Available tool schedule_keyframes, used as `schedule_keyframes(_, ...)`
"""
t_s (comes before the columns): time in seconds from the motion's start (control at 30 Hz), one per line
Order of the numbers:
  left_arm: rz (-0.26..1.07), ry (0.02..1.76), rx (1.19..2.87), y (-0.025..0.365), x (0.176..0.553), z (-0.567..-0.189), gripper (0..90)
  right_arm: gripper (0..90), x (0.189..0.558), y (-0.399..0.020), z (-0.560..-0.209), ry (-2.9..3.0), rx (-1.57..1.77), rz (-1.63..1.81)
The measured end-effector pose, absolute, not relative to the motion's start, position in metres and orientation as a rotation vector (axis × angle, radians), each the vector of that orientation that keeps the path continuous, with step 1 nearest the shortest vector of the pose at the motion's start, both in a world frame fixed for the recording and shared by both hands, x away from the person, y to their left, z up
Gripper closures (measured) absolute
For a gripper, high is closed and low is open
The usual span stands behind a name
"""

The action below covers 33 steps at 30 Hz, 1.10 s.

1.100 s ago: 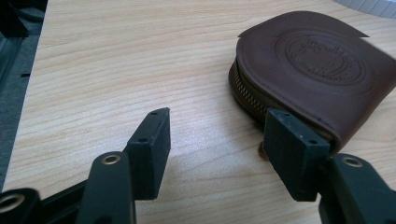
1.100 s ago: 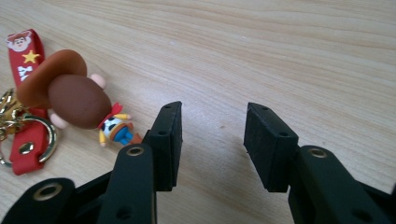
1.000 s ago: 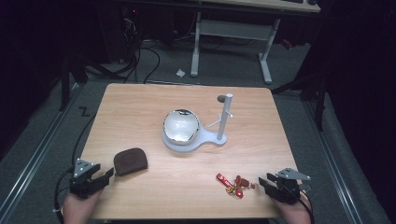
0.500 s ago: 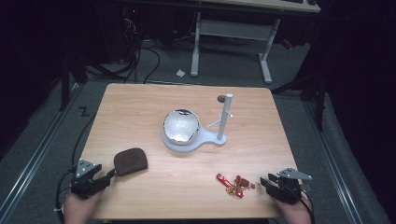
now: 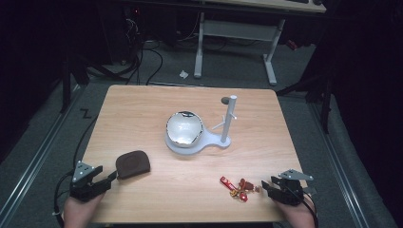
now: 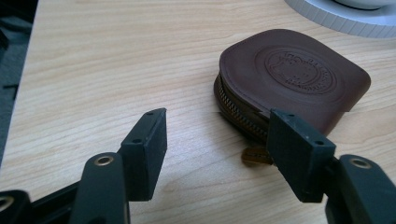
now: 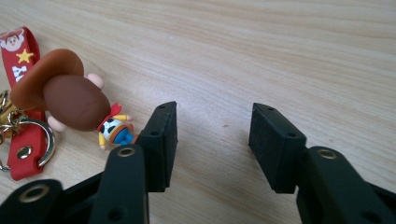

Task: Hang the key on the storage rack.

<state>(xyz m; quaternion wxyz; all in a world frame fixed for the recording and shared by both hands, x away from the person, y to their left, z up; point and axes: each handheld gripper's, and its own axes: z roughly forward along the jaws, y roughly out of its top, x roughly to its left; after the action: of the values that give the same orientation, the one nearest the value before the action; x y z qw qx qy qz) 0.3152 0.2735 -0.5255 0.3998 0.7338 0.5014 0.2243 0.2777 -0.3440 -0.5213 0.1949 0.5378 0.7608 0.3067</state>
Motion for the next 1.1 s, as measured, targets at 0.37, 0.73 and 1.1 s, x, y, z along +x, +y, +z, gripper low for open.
schedule_keyframes(0.37, 0.551, 1.236, 1.879, 0.271, 0.316, -0.527, 34.0, 47.0, 0.283, -0.338, -0.507, 2.227, 1.475, 0.791)
schedule_keyframes(0.73, 0.539, 1.242, 1.873, 0.273, 0.317, -0.528, 32.3, 46.2, 0.290, -0.336, -0.491, 2.330, 1.469, 0.705)
schedule_keyframes(1.1, 0.542, 1.234, 1.873, 0.273, 0.316, -0.527, 32.4, 44.4, 0.297, -0.326, -0.481, 2.450, 1.398, 0.560)
